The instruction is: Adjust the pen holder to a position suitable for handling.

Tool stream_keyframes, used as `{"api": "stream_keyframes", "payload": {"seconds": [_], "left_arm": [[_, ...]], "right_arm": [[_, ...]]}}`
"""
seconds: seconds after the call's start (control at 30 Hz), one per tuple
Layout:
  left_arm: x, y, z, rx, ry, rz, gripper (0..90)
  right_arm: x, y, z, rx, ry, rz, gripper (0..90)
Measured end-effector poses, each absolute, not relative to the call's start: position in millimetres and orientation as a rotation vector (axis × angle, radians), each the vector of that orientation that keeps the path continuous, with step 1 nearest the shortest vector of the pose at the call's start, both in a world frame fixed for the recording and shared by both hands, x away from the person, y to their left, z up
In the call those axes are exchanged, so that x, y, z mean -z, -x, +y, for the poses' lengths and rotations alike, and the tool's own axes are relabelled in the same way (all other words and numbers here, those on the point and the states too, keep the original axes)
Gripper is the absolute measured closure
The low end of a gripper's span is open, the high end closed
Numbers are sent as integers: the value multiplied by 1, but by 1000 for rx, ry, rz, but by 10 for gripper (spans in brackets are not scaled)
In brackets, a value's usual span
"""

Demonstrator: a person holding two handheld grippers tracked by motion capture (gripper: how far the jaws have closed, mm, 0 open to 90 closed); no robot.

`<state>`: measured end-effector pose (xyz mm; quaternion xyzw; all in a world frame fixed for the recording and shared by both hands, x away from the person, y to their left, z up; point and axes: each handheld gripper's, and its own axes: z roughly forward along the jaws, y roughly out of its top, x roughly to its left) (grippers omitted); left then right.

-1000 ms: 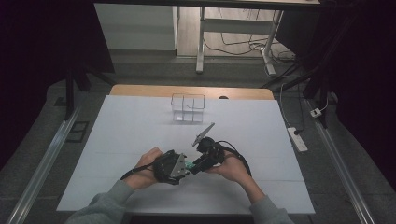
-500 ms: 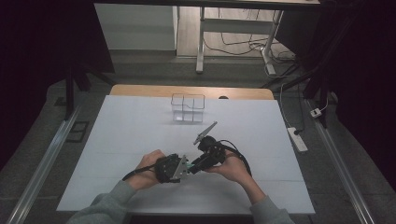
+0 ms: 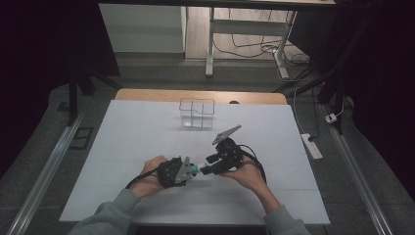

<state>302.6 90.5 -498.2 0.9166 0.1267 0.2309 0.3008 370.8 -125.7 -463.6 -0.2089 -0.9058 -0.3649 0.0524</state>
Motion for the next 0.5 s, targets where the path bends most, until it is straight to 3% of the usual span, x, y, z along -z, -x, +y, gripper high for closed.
{"api": "stream_keyframes", "payload": {"seconds": [0.2,0.5], "left_arm": [[491,-312,111,-596,-2296,492,653],[487,-318,125,-503,-2198,556,652]], "right_arm": [[458,-363,-132,1239,642,-2850,363],[462,-363,-145,1328,706,-2825,376]]}}
